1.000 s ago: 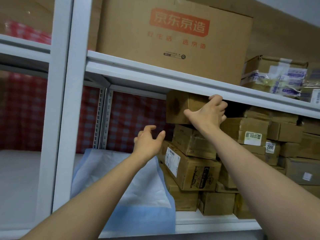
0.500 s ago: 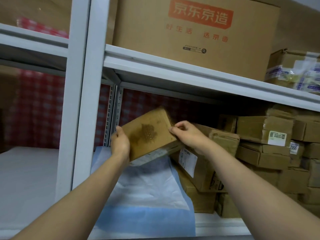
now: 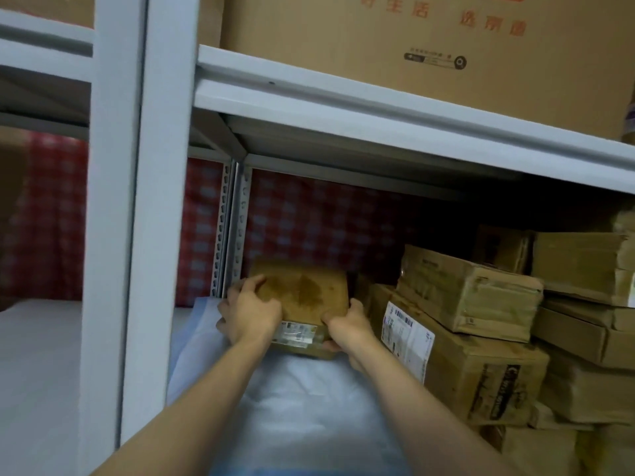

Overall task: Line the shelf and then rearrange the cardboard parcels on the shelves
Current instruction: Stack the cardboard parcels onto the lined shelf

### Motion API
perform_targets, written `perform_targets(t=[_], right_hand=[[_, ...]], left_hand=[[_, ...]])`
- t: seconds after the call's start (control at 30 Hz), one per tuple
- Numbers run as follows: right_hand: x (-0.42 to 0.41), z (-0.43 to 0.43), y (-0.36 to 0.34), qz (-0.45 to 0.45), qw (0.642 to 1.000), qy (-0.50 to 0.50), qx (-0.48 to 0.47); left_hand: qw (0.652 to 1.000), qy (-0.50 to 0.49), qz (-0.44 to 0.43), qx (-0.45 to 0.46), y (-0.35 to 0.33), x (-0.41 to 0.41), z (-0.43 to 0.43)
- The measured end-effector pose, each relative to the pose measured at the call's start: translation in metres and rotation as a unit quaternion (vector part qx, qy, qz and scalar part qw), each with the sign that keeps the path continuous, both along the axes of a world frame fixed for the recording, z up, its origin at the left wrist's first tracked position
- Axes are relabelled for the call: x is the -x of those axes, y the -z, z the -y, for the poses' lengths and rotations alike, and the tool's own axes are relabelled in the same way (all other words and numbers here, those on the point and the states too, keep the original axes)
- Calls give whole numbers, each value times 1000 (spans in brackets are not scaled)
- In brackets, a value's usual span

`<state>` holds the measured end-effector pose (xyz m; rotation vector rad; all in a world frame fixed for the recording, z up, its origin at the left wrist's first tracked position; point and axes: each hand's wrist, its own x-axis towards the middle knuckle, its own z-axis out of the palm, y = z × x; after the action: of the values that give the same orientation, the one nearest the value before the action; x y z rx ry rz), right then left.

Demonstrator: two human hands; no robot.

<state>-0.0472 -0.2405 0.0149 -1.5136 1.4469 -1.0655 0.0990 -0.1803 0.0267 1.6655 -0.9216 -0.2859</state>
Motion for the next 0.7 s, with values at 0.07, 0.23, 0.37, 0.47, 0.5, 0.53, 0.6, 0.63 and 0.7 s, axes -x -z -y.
perform_targets(t=[0.07, 0.23, 0.37, 0.47, 0.5, 0.53, 0.6, 0.63, 0.7], right_hand=[[-7, -11, -5, -24, 1000, -5, -18], [-23, 12, -9, -151, 988, 24, -21], [-38, 33, -16, -220, 974, 44, -9], [-43, 44, -17, -262, 963, 43, -33], [-44, 46, -18, -282, 958, 42, -35], [-46, 48, -21, -310, 950, 38, -34], [-47, 51, -30, -375, 926, 30, -20], [-46, 53, -35, -401, 916, 33, -9], [-45, 57, -48, -436, 898, 52, 24]], left_hand=[[999, -11, 7, -44, 6, -2, 14], [996, -30, -12, -89, 22, -9, 46], [997, -33, -15, -64, 19, -18, 66], [996, -18, -9, -86, 27, -20, 73], [995, -22, -3, -97, 28, -20, 74], [994, -27, 5, -107, 28, -20, 74], [990, -36, 19, -132, 20, -19, 76], [988, -47, 30, -144, 13, -18, 78], [984, -69, 68, -151, -3, -12, 80]])
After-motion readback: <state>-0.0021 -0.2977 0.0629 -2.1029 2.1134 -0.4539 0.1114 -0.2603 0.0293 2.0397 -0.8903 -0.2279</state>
